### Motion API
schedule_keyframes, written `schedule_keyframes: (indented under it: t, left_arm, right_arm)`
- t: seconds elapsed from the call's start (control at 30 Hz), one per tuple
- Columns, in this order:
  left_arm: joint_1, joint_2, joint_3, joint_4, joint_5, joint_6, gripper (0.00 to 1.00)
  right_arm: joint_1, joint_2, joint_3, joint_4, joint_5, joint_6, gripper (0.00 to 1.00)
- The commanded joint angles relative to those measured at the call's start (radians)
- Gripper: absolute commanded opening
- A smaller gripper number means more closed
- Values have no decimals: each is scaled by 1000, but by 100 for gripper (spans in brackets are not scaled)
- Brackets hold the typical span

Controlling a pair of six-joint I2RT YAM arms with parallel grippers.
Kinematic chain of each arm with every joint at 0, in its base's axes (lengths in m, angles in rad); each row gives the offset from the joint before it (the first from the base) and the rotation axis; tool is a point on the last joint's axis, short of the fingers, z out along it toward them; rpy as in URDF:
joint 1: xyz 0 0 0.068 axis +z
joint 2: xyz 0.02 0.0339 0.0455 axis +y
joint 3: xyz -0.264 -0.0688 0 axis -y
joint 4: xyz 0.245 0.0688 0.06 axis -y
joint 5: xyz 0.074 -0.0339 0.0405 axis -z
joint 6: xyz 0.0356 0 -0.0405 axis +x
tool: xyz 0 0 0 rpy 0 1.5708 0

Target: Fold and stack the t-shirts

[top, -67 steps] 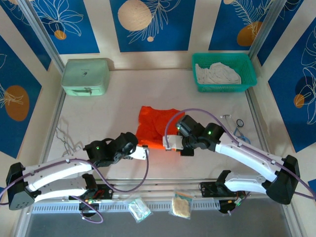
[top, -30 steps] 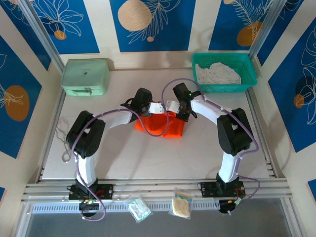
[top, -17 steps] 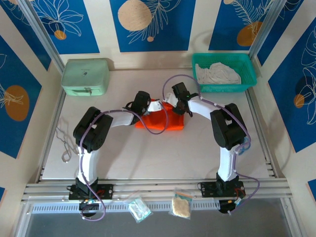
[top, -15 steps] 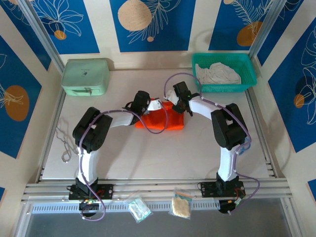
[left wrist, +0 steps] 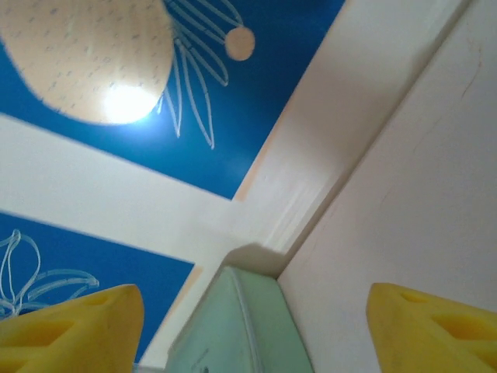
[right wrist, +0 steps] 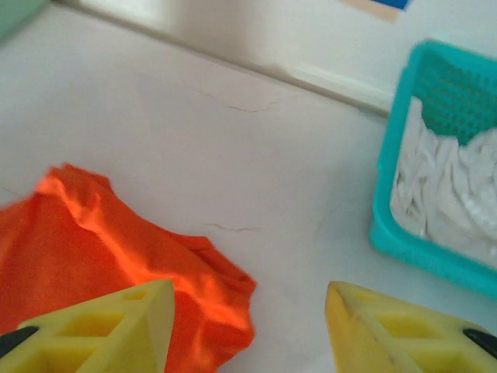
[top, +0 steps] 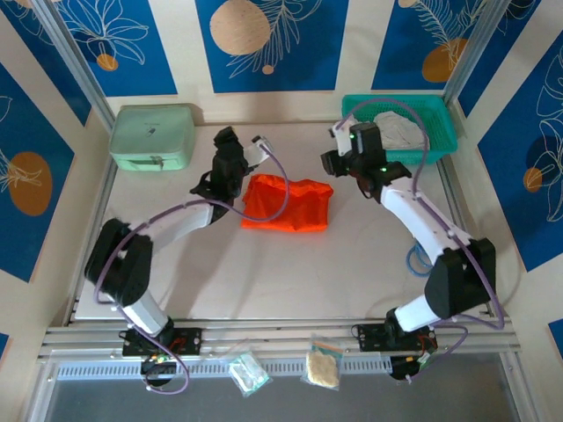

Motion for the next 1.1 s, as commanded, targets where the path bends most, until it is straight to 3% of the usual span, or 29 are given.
schedule_keyframes:
  t: [0.0,0.1,0.23,0.53,0.77,1.0,1.07]
  left_arm:
    - [-13,-120,-5,-201,-11,-220,85]
    - [-23,-175,58,-465,75,-486,95]
    - [-28,-140,129,-648,177,-702,91]
    - [-30,115,213,-650,249,-754,99]
    - [-13,335,343,-637,229,-744,100]
    - [31,457,416,-617,223,-766,93]
    - [38,471,415,-599,245,-768,85]
  right_arm:
    - [-51,-37,51,-286,-117,316,56]
    - [-75,-49,21,-349,-252,426,58]
    - [-76,-4,-36,-341,-281,499,60]
    - [-88,271,46,-305,-268,517,64]
    - [-91,472,146,-272,-304,492,57]
    - [-94,538,188,-241,-338,467,48]
    - [-100,553,201,-236,-358,462,40]
